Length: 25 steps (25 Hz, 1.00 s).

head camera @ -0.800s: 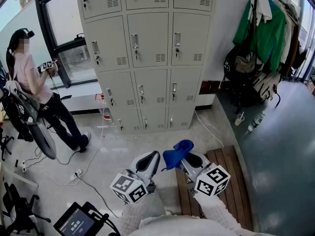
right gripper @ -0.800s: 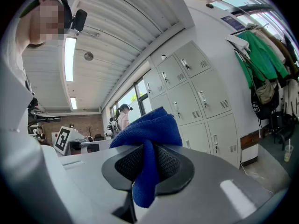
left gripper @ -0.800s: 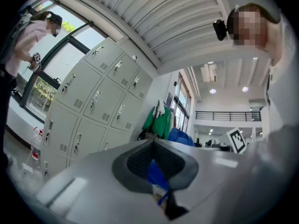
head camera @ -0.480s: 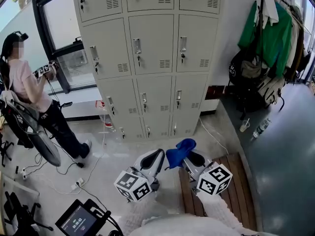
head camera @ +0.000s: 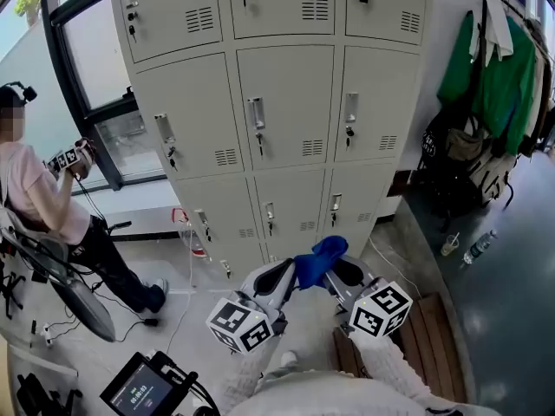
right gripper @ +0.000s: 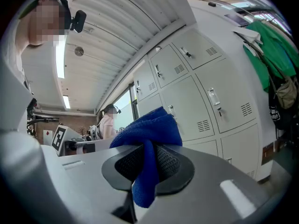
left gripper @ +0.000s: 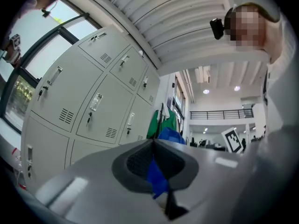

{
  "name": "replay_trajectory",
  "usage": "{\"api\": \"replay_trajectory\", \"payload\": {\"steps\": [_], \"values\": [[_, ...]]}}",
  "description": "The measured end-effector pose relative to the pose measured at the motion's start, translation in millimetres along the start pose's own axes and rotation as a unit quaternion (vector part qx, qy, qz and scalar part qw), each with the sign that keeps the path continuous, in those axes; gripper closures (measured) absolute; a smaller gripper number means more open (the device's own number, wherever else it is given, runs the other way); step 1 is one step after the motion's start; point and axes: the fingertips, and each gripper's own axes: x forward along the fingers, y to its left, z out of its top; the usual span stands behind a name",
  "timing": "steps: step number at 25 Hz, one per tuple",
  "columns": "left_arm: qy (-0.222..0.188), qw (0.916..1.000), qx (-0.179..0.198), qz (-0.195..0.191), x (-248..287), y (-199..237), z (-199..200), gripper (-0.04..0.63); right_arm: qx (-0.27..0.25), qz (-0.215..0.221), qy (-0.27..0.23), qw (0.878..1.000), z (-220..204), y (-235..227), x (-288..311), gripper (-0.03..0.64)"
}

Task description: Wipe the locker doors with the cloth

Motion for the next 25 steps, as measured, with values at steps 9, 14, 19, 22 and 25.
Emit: {"api": "replay_trajectory", "payload": {"steps": [9, 14, 19, 22, 25], "values": [[0.027, 0.9992, -0.025, -0.014, 51.7, 79.5, -6.1, 0.589, 0.003, -0.001, 0.008, 1.0, 4.4, -42.8, 86.7, 0.566], [0.021, 0.9995, -0.022, -0.001, 71.8, 115.1, 8.2, 0.589, -0.001, 0.004, 0.006, 1.0, 17.3, -67.5, 119.1, 0.566], [0.006, 0.9997, -0.014, 0.018, 90.9, 143.5, 21.5, 0.589, -0.005, 0.021, 0.006, 1.0, 25.8, -86.5, 146.2, 0.566], [0.0, 0.9997, -0.008, 0.024, 106.5, 156.2, 28.4, 0.589, -0.009, 0.033, 0.005, 0.999, 30.9, -98.3, 161.2, 0.566], [-0.005, 0.9997, -0.002, 0.025, 122.3, 165.5, 31.4, 0.589, -0.013, 0.041, 0.007, 0.999, 33.9, -111.9, 172.9, 0.566]]}}
